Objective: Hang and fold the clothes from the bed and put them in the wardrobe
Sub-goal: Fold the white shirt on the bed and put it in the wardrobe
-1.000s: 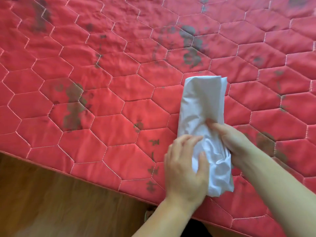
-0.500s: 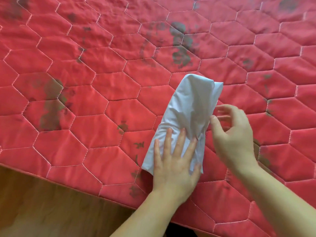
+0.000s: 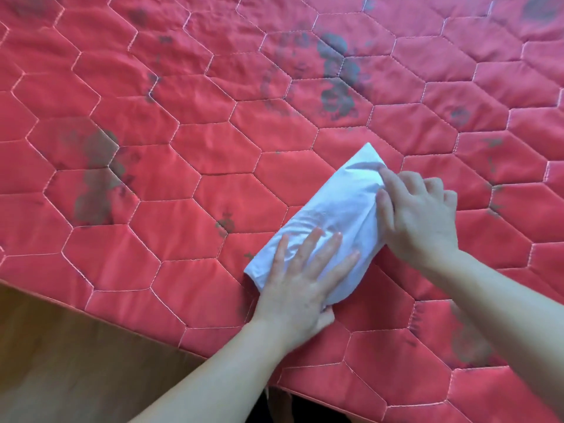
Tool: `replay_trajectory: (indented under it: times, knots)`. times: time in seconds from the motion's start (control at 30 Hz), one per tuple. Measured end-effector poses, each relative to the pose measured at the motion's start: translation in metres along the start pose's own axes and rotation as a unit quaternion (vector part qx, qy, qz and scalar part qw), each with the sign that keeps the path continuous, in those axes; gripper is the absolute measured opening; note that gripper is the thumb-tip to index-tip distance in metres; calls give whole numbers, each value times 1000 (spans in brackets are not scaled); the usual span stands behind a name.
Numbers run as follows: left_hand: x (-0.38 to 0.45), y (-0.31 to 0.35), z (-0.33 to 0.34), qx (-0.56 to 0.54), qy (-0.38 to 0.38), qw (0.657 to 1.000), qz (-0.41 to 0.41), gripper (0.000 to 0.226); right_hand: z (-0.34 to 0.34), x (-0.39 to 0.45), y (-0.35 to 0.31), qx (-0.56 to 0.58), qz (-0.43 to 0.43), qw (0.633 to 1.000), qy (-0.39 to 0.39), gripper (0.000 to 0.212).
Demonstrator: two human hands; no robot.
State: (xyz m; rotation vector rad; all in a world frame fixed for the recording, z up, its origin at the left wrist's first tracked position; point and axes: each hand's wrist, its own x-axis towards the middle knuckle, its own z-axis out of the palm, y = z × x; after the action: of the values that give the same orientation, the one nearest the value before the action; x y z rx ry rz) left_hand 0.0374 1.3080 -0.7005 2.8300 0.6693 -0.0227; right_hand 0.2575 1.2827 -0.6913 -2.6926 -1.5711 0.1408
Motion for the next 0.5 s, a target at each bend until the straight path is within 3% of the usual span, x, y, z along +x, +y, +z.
replay_trajectory:
  times: [0.1, 0.2, 0.33, 0.43, 0.5]
  knots:
    - [-9, -28, -5, 25, -8, 1000, -11, 111, 2, -10, 2, -9, 42, 999, -15, 53]
    - [-13, -47, -12, 14, 1, 999, -45, 99, -2, -15, 1, -15, 48, 999, -12, 50]
    - [-7, -60, -17, -20, 33, 999, -11, 83, -14, -12, 2, 0, -50, 998, 43, 48]
    - [-1, -74, -23, -34, 52, 998, 8, 72, -27, 16, 3, -25, -166, 981, -98, 88]
    - [-1, -79, -26, -75, 36, 996, 6, 59, -29, 31, 2, -1, -126, 969, -212, 93]
